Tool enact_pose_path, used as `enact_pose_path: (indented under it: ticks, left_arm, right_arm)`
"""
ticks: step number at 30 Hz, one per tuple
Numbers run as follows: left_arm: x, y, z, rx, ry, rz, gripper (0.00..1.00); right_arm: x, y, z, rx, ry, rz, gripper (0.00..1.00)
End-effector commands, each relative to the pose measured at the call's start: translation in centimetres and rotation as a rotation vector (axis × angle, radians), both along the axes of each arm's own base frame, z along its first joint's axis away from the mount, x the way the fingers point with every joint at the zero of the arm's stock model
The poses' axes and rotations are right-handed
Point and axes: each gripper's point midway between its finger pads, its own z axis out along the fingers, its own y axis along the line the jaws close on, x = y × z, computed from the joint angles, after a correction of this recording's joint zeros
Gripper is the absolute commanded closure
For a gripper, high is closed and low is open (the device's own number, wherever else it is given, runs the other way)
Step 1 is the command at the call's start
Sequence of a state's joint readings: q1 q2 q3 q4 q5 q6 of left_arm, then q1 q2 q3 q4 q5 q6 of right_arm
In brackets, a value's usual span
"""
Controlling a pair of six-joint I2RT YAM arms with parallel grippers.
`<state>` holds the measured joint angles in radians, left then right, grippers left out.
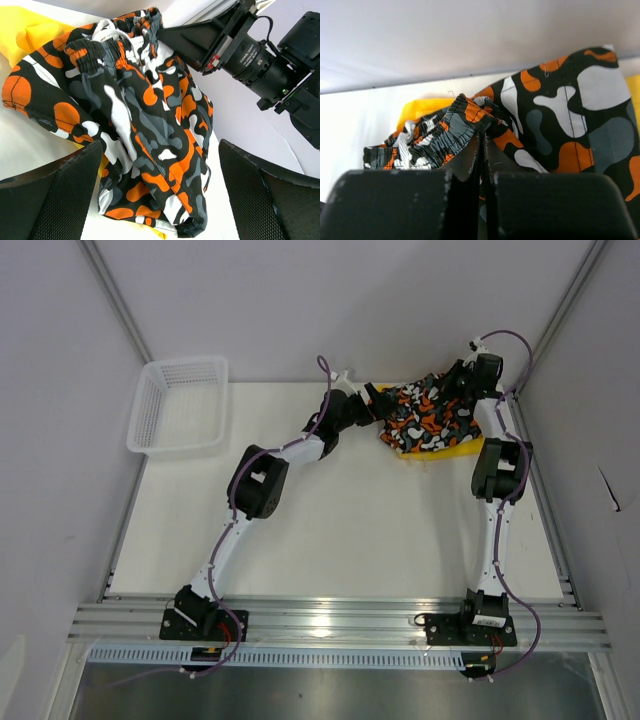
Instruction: Fold and stack the shorts
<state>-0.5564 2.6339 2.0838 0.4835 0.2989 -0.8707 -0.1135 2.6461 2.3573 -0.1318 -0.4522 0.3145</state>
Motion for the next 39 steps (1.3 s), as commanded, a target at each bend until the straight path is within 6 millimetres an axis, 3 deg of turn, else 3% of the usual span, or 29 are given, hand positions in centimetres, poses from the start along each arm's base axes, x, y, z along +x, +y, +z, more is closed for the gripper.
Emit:
enact_pose_path:
  ticks: [1, 7, 10, 14, 17, 22, 24, 27, 30, 31, 33, 34, 35, 36, 37, 38, 39]
  left_arm:
    - [0.1, -0.2, 7.9, -0.065, -0.141, 0.003, 0.01]
    - [0.0, -0.2, 7.9, -0.067, -0.139, -0.002, 0.01]
    - [0.0, -0.2, 7.8, -0.066, -0.138, -0.002, 0.01]
    - [-0.1, -0.2, 7.9, -0.067, -0.139, -0.004, 0.01]
    - [0.1, -0.1, 7.8, -0.065, -0.136, 0.002, 0.01]
    - [0.1, -0.1, 7.7, -0.064, -0.135, 0.002, 0.01]
    - [0.1, -0.1, 7.8, -0.061, -0.138, 0.002, 0.01]
    - [-0.2, 0.1, 8.0, -0.063, -0.141, 0.004, 0.01]
    - [-0.2, 1.1, 9.8, -0.111, -0.150, 0.003, 0.01]
    - [-0.1, 1.4, 10.3, -0.117, -0.156, 0.002, 0.01]
    - [0.1, 2.6, 12.2, -0.110, -0.180, 0.013, 0.01]
    - [0.3, 3.2, 12.7, -0.103, -0.180, 0.021, 0.01]
    - [0.1, 3.7, 12.1, -0.086, -0.166, 0.025, 0.01]
    - [-0.1, 4.8, 14.4, -0.086, -0.205, 0.038, 0.01]
    - [-0.4, 5.3, 13.6, -0.058, -0.196, 0.043, 0.01]
    - [-0.5, 6.0, 14.3, -0.057, -0.197, 0.052, 0.01]
    - [-0.5, 6.8, 15.1, -0.037, -0.213, 0.066, 0.01]
  right_arm:
    - [1.9, -1.2, 5.3, 0.020, -0.157, -0.053, 1.00]
    - [2.5, -2.9, 6.2, -0.002, -0.169, -0.139, 1.00]
    - [2.5, -3.2, 5.0, 0.004, -0.146, -0.151, 0.94]
    - [2.6, -3.7, 2.6, 0.016, -0.106, -0.174, 0.93]
    - [2.9, -3.7, 0.9, 0.029, -0.076, -0.180, 0.83]
    - [3.1, -3.7, 0.8, 0.080, -0.081, -0.178, 0.60]
    - [3.2, -3.8, 2.1, 0.101, -0.101, -0.181, 0.51]
    - [3.1, -4.1, 3.9, 0.100, -0.125, -0.185, 0.47]
    - [3.0, -4.5, 7.7, 0.083, -0.199, -0.194, 0.35]
    - [2.8, -4.7, 9.8, 0.083, -0.230, -0.199, 0.32]
    - [2.3, -4.7, 11.2, 0.084, -0.253, -0.199, 0.29]
    - [1.8, -4.5, 13.4, 0.086, -0.282, -0.190, 0.28]
    - [1.5, -4.4, 13.8, 0.088, -0.282, -0.187, 0.26]
    - [1.2, -4.3, 14.4, 0.089, -0.287, -0.181, 0.20]
    - [0.4, -3.5, 16.6, 0.082, -0.315, -0.134, 0.13]
    - [-0.3, -3.0, 17.6, 0.075, -0.327, -0.106, 0.08]
    - [-1.0, -2.7, 16.2, 0.076, -0.289, -0.096, 0.01]
